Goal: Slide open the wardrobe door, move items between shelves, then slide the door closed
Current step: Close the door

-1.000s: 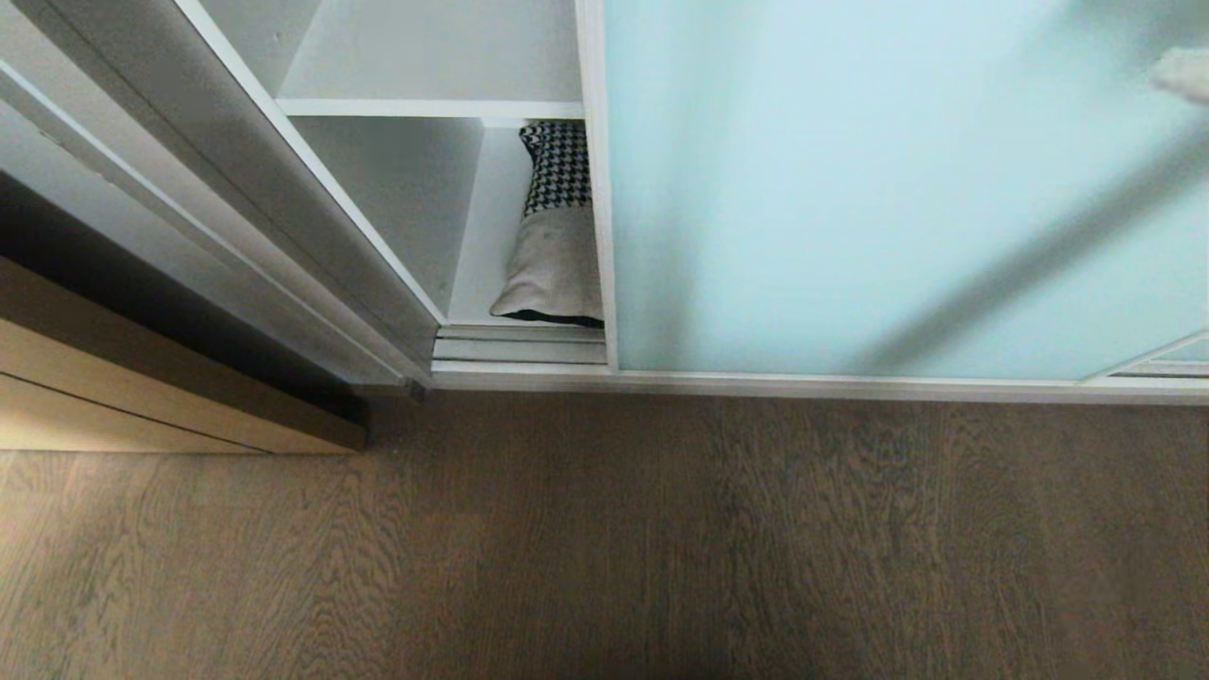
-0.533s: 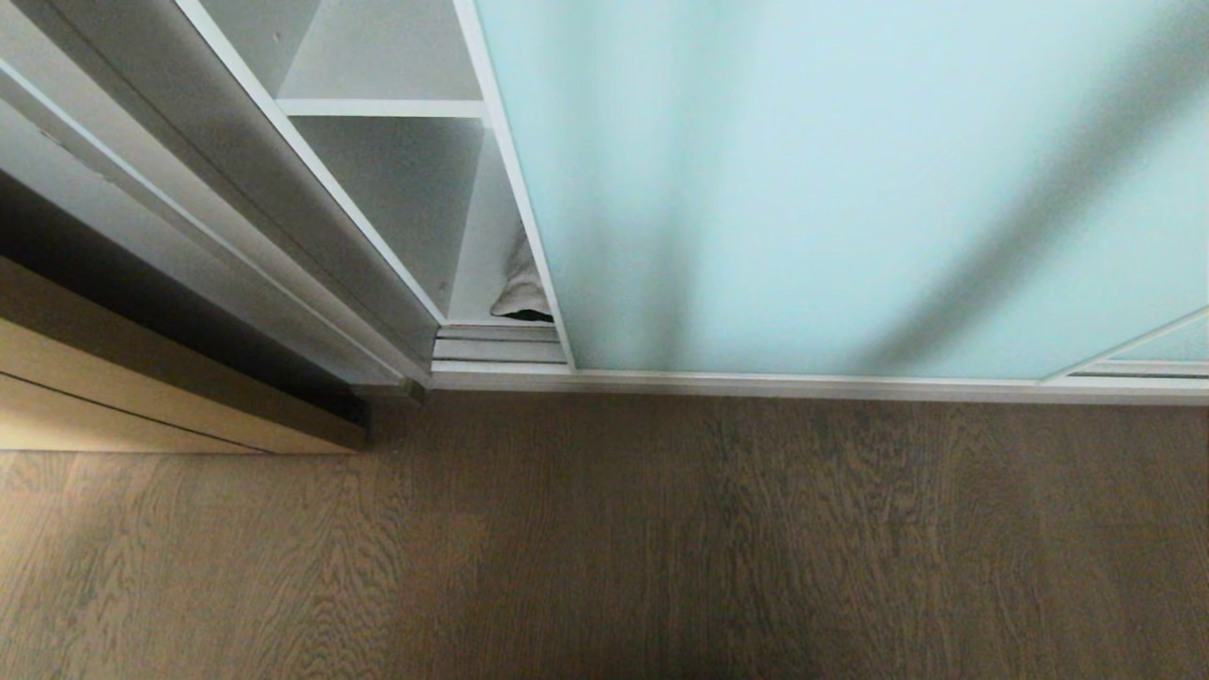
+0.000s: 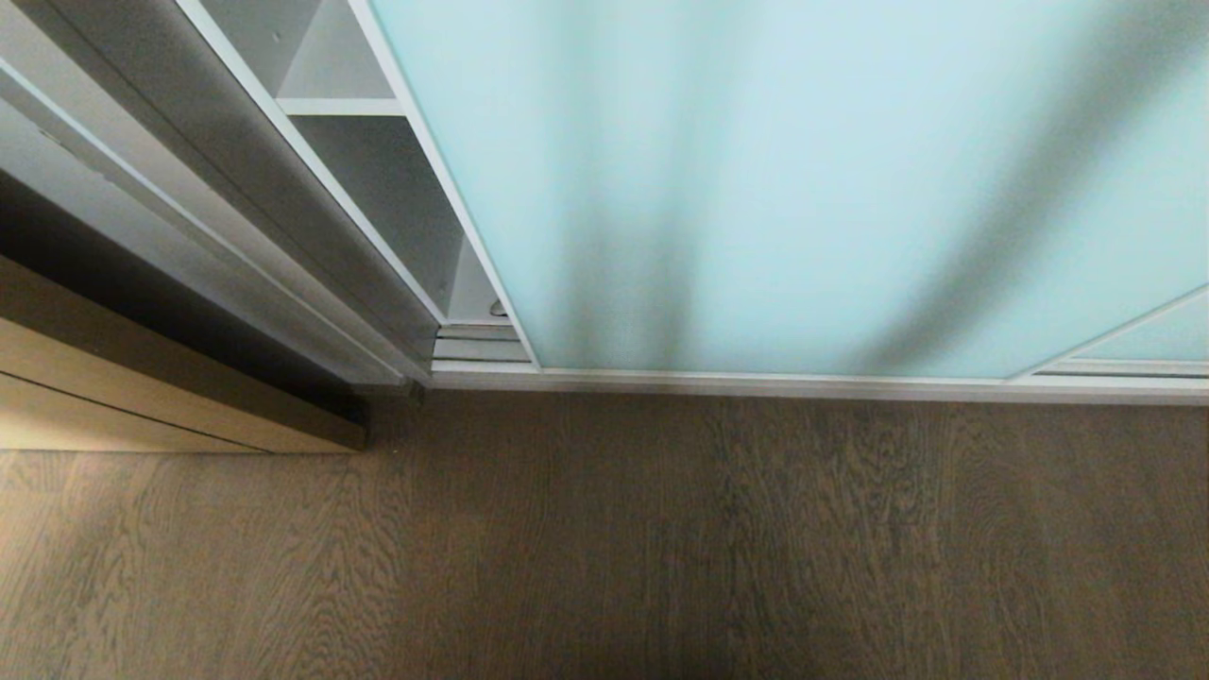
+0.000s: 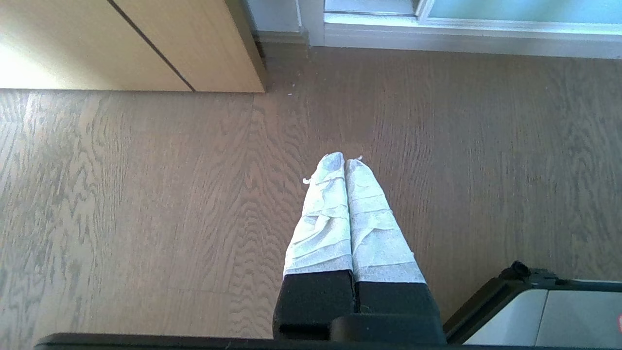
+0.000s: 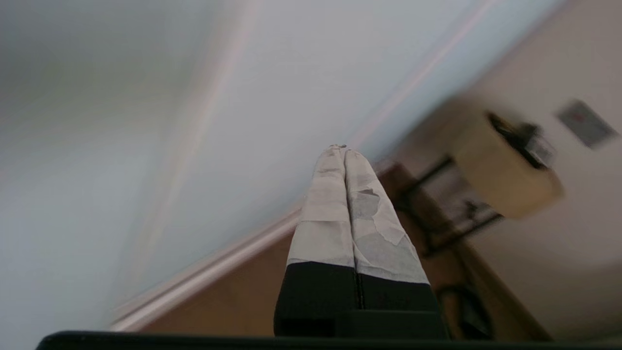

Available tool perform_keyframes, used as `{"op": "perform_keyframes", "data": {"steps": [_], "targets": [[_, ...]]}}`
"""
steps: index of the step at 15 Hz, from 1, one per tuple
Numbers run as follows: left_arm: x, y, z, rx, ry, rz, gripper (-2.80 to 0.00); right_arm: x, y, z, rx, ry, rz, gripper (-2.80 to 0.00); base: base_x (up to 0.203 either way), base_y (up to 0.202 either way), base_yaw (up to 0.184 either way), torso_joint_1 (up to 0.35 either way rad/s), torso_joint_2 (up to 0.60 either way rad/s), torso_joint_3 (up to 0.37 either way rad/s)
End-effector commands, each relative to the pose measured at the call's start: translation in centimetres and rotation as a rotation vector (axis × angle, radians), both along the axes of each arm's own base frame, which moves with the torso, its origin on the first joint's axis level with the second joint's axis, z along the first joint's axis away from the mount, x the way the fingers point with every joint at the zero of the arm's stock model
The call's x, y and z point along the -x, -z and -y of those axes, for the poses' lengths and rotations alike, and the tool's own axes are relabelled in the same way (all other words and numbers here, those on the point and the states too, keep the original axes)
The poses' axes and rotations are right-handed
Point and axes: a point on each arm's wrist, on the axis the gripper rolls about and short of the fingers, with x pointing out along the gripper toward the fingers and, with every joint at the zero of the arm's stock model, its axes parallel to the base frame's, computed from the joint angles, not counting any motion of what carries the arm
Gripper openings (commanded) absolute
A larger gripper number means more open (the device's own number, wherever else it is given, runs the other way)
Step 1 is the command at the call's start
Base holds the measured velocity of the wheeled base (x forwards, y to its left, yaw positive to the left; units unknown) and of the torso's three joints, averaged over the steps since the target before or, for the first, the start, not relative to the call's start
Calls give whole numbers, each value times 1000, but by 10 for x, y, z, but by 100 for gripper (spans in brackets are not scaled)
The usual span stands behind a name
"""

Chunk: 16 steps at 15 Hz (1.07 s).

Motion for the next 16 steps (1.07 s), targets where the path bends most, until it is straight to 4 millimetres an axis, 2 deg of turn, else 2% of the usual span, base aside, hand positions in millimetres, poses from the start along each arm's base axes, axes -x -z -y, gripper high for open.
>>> {"op": "perform_keyframes", "data": {"steps": [1, 4, 8, 10, 13, 16], "targets": [[0, 0, 0, 0, -1, -2, -280, -22, 12, 65, -71, 71, -39, -280, 0, 0, 0, 0, 0, 0], [0, 0, 0, 0, -1, -2, -280, -43, 8, 112, -74, 35, -3, -280, 0, 0, 0, 0, 0, 0], [0, 0, 0, 0, -1, -2, -280, -68, 0, 152, -97, -152, 41, -280, 0, 0, 0, 0, 0, 0], [0, 0, 0, 0, -1, -2, -280, -78, 0, 155, -185, -394, 38, -280, 0, 0, 0, 0, 0, 0], [0, 0, 0, 0, -1, -2, -280, -81, 0, 146, -370, -773, 27, -280, 0, 0, 0, 0, 0, 0], [0, 0, 0, 0, -1, -2, -280, -84, -6, 128, -524, -989, 53, -280, 0, 0, 0, 0, 0, 0]]}}
